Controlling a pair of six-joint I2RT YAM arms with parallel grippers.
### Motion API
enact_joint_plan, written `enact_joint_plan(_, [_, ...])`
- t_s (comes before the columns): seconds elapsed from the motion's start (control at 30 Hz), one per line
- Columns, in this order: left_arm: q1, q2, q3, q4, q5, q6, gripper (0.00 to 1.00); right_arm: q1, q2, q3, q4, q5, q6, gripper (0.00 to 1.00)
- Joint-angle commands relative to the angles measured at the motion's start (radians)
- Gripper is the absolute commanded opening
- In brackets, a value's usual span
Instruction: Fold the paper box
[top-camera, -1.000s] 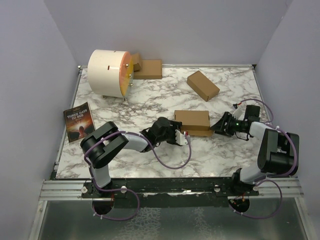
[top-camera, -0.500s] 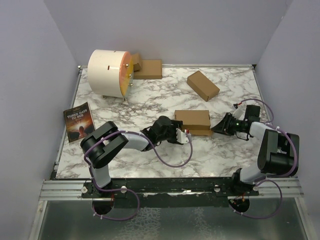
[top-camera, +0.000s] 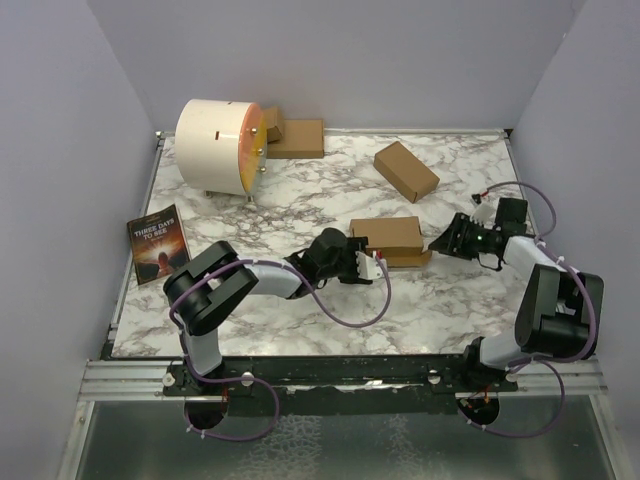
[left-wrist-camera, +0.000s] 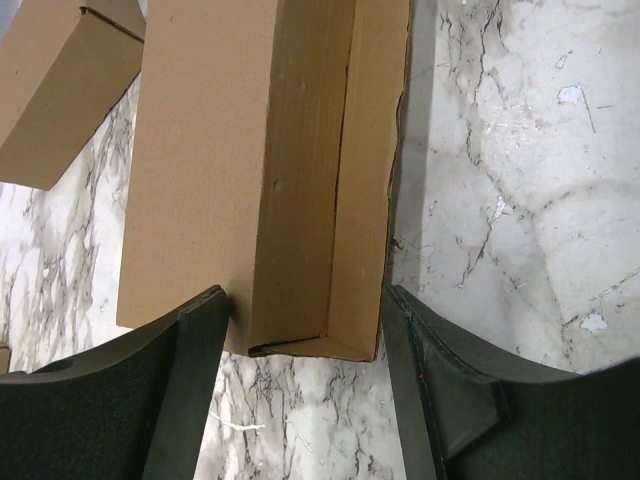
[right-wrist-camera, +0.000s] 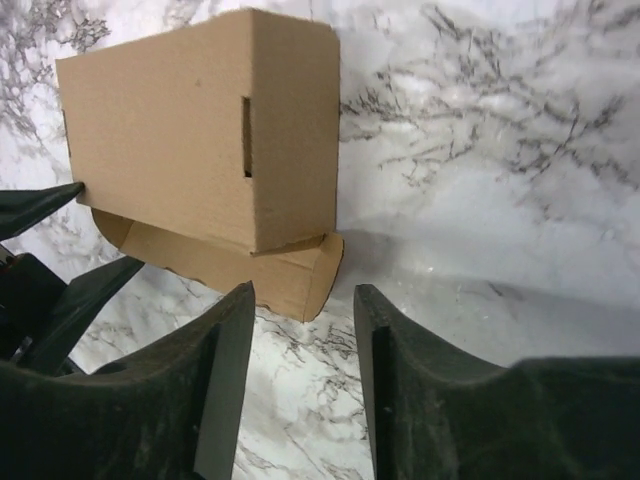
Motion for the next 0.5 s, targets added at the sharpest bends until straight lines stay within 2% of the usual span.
enact_joint_plan(0.0, [-0.02, 0.022, 0.008, -0.057, -0.031, -0.06, 0.64, -0.009, -0.025, 0.085, -0.064, 0.017, -0.111, 0.48])
enact_joint_plan(0.3, [-0.047, 0.04, 0.027, -0.076, -0.128, -0.143, 0.64, -0.013, 0.067, 0.215, -0.184, -0.072, -0.346, 0.53])
enact_joint_plan(0.47, [-0.065, 0.056, 0.042, -0.066, -0.188, -0.214, 0.64, -0.014, 0.1, 0.233, -0.207, -0.096, -0.409, 0.54])
